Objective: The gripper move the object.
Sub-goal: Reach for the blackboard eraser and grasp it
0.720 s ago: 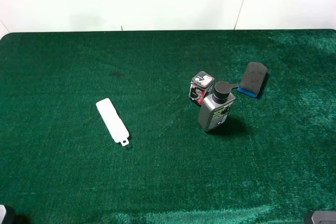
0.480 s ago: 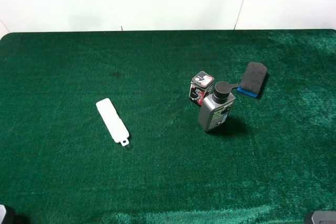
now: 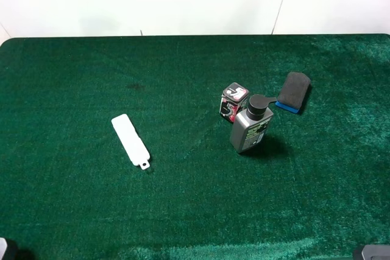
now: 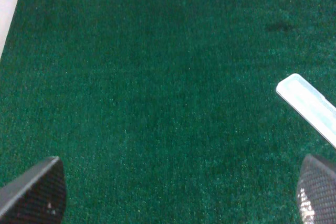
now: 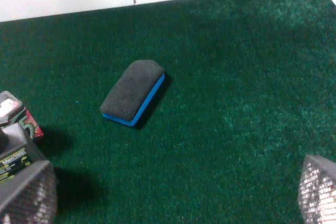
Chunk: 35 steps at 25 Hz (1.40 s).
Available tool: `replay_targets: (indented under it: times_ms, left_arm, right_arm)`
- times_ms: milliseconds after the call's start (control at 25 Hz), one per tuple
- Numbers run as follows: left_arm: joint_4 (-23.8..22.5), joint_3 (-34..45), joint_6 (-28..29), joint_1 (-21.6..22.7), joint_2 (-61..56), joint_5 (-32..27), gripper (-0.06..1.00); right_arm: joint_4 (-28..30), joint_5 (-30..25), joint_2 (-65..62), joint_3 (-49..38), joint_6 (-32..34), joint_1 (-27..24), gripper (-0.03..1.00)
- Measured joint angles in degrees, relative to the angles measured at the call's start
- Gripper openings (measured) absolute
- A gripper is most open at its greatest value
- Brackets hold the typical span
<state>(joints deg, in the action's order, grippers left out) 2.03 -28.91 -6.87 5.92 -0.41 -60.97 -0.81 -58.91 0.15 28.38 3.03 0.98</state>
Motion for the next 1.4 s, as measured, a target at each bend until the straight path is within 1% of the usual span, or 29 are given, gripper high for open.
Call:
replay_targets:
  times_ms: [160, 720, 1000, 1280, 1400]
  left_arm:
    - [0.0, 0.0, 0.0, 0.0, 0.0, 0.0, 0.89]
    - [0.0, 0.0, 0.0, 0.0, 0.0, 0.0, 0.88]
    - [0.0, 0.0, 0.0, 0.0, 0.0, 0.0, 0.88]
    - [0.0, 0.0, 0.0, 0.0, 0.0, 0.0, 0.88]
    - [0.0, 0.0, 0.0, 0.0, 0.0, 0.0, 0.88]
  right_arm:
    - [0.0, 0.0, 7.0, 2.5, 0.0, 0.0, 0.69]
    - [0.0, -0.4, 39.4, 22.7, -2.2, 0.0, 0.69]
    - [-0.1, -4.4, 54.1, 32.5, -2.3, 0.0, 0.69]
    - [-1.8, -10.0, 68.0, 41.9, -1.2, 0.0, 0.69]
    - [-2.3, -10.5, 73.2, 45.6, -0.1, 0.1, 0.69]
